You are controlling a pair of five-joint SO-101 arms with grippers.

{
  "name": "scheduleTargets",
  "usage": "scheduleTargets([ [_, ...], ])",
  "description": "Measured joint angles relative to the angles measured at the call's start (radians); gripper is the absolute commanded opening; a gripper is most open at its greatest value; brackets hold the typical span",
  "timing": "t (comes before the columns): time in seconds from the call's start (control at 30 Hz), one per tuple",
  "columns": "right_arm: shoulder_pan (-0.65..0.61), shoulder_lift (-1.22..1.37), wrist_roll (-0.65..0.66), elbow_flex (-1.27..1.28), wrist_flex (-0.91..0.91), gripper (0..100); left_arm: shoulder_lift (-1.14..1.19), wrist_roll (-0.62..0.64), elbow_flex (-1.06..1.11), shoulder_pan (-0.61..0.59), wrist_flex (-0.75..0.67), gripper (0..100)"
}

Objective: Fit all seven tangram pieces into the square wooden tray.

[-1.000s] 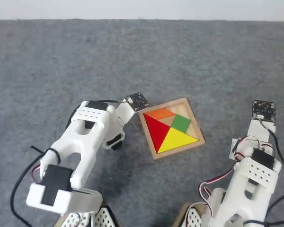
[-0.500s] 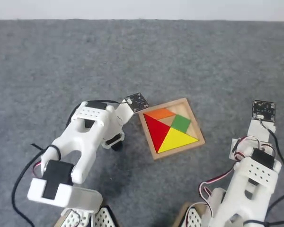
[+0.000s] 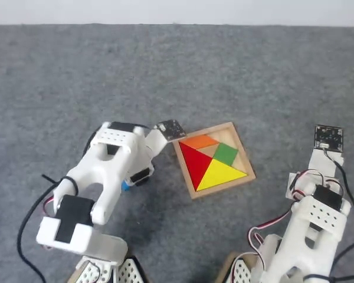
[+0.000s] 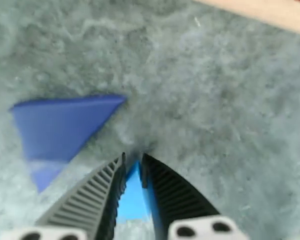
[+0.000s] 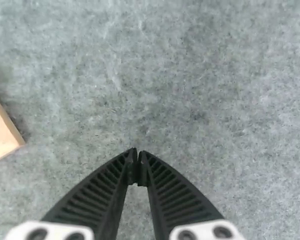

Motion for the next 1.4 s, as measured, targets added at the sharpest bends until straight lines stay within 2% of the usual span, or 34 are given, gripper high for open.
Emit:
scheduleTargets([
  [0.1,0.0,0.0,0.0,0.0,0.0,1.3,-0.023,0.023,-0.057,-0.037,0.052,12],
  [0.23,0.0,0.0,0.0,0.0,0.0,1.3,-0.192,0.026,-0.038,-0.084,0.08,14],
  [0.33,0.0,0.0,0.0,0.0,0.0,1.3,-0.354,0.014,0.071,-0.1,0.074,16],
  [0.47,0.0,0.0,0.0,0.0,0.0,1.3,-0.479,-0.041,0.261,-0.115,-0.02,17],
  [0.63,0.0,0.0,0.0,0.0,0.0,1.3,-0.44,-0.075,0.33,-0.12,-0.106,17],
  [0.87,0.0,0.0,0.0,0.0,0.0,1.3,-0.221,-0.087,0.272,-0.153,-0.23,17],
  [1.07,0.0,0.0,0.0,0.0,0.0,1.3,-0.071,-0.107,0.15,-0.183,-0.175,15],
  [1.4,0.0,0.0,0.0,0.0,0.0,1.3,-0.1,-0.114,0.141,-0.186,-0.164,4],
])
